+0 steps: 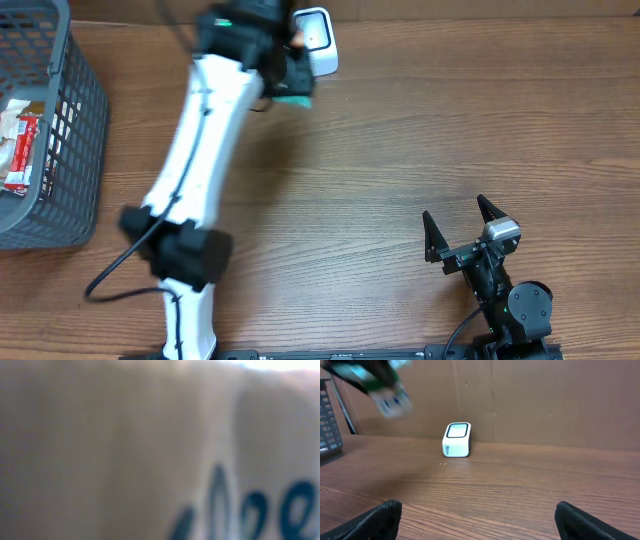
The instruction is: Scan the item barcode
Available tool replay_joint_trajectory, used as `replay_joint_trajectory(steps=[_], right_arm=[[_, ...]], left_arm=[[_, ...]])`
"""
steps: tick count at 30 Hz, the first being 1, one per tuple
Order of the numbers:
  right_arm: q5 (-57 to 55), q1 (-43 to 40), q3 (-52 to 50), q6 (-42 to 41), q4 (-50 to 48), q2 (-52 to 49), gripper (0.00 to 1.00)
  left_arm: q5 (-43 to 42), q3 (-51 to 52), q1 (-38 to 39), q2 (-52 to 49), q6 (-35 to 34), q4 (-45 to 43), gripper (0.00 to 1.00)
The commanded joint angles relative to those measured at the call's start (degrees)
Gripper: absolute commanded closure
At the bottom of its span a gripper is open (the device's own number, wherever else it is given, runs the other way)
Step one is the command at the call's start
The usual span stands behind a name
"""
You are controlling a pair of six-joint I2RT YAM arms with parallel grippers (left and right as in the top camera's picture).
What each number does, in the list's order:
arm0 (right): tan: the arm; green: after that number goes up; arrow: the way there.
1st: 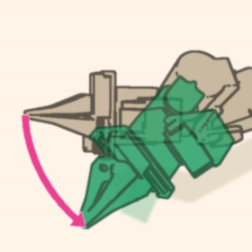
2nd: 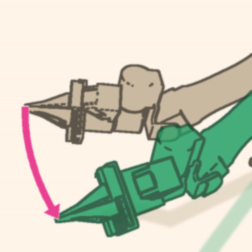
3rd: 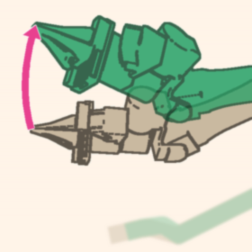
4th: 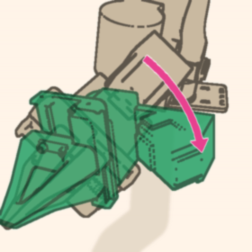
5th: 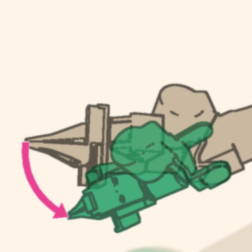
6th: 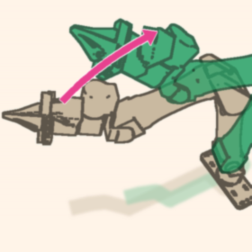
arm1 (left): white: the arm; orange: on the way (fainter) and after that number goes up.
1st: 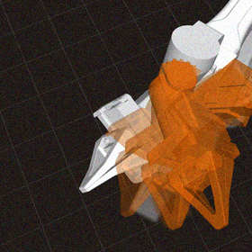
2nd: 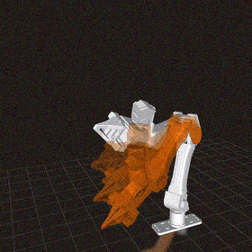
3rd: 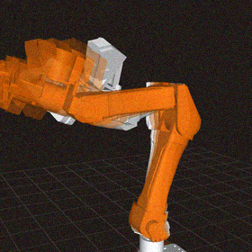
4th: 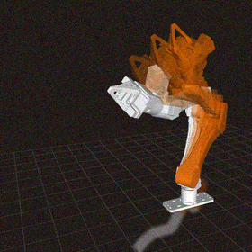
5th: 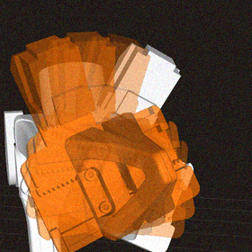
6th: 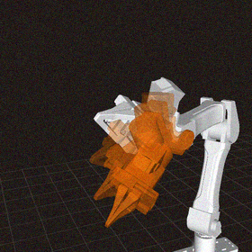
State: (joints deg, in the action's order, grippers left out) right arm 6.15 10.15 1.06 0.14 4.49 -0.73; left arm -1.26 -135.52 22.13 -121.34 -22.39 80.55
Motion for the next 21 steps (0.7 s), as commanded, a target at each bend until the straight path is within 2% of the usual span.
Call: replay_joint_trajectory(steps=[1,10,16,21], right_arm=[[-0.04,-0.31,-0.61,-0.15,-0.28,0.57,0.00],[-0.04,-0.31,-0.61,-0.15,-0.28,0.57,0.00],[-0.04,-0.31,-0.61,-0.15,-0.28,0.57,0.00],[-0.04,-0.31,-0.61,-0.15,-0.28,0.57,0.00]], left_arm=[[0.17,-1.44,4.44,-3.69,-3.72,-0.66,0.80],[0.20,-1.44,13.86,-15.02,-4.04,-3.08,0.81],[0.20,-1.44,15.96,-18.99,-5.11,-3.52,0.81],[-0.04,-1.44,16.44,-20.48,-6.60,-3.45,0.77]])
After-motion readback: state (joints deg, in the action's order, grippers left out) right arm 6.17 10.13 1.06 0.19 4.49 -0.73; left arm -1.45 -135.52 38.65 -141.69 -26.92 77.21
